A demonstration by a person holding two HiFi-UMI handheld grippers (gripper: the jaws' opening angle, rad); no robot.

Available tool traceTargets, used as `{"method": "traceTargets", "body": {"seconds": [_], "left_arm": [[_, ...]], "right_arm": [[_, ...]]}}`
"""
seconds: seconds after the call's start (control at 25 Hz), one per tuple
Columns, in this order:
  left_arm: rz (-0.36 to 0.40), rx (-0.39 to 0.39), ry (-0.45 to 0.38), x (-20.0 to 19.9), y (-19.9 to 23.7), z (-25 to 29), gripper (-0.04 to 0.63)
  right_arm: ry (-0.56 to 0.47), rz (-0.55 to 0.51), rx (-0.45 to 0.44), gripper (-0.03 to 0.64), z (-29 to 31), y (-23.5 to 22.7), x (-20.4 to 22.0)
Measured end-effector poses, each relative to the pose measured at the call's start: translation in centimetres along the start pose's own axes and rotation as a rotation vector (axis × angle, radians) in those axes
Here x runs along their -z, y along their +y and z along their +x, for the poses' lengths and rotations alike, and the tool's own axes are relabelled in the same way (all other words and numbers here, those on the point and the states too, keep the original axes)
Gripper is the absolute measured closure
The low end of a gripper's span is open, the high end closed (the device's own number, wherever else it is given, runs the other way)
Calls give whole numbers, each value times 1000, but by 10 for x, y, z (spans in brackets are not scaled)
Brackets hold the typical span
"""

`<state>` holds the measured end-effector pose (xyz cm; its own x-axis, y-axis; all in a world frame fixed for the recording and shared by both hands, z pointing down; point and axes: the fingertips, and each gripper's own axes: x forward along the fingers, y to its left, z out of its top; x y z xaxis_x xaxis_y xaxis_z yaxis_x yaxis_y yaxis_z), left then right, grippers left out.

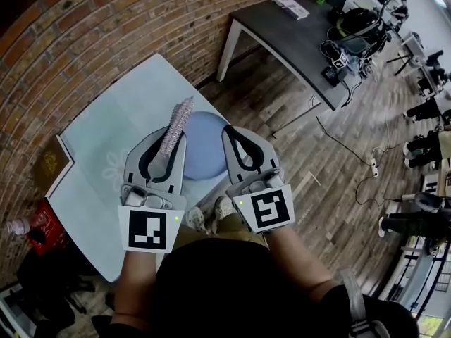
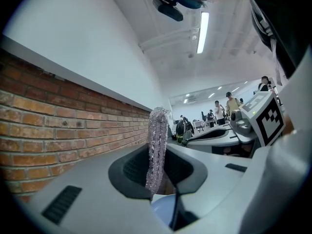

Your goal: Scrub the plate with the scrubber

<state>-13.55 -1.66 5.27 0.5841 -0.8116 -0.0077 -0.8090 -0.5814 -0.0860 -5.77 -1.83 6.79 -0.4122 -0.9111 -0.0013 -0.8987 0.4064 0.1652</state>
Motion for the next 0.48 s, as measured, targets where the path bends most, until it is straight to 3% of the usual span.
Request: {"method": "traceTargets", "body": {"seconds": [0.48], "left_arm": [[13,-4,-5,-1,2,-1,518]], "right_arm": [[-4,1,-17,577,3,4,-2]]}}
